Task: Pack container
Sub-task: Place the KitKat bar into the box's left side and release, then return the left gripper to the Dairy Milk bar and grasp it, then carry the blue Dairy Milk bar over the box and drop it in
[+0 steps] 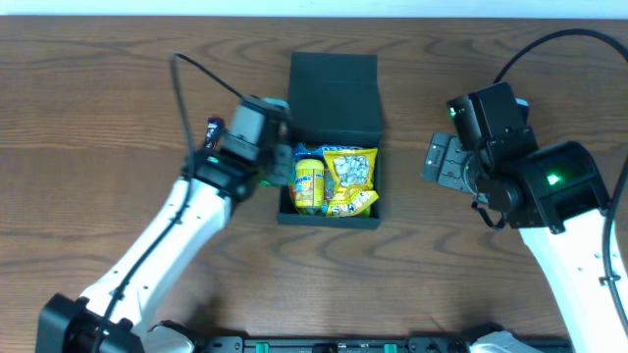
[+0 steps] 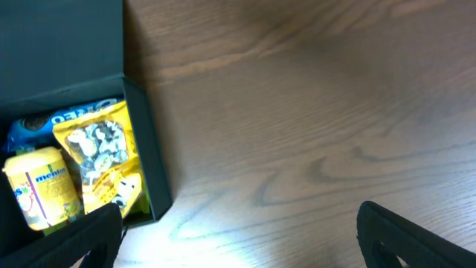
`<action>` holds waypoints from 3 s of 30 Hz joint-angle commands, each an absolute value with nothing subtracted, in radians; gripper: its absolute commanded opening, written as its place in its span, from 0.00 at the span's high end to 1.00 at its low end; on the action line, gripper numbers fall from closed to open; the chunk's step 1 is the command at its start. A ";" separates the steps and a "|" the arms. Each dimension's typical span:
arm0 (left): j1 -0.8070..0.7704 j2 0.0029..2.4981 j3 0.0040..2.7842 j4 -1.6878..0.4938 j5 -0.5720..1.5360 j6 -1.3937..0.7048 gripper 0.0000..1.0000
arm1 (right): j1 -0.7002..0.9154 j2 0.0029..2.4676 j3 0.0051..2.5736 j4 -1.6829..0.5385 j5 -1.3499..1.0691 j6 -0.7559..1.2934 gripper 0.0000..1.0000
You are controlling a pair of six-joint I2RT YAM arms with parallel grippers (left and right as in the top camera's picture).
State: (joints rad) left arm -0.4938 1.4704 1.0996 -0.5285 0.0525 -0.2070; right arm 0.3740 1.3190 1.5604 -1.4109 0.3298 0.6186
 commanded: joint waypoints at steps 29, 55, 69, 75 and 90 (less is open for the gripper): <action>-0.311 1.379 1.106 -0.604 -0.342 -0.155 0.07 | 0.368 1.318 1.555 -1.433 0.306 0.604 0.01; -0.065 1.900 1.095 -0.401 0.001 0.187 0.37 | 0.368 1.318 1.555 -1.400 0.306 0.574 0.01; -0.064 1.923 1.095 -0.425 0.001 0.142 0.86 | 0.368 1.318 1.555 -1.403 0.310 0.559 0.01; -0.081 1.836 1.143 -0.509 0.001 0.122 0.94 | 0.338 1.318 1.555 -1.405 0.322 0.559 0.01; -0.505 1.542 1.196 -0.496 0.178 1.277 0.94 | 0.270 1.143 1.555 -1.402 0.355 0.559 0.01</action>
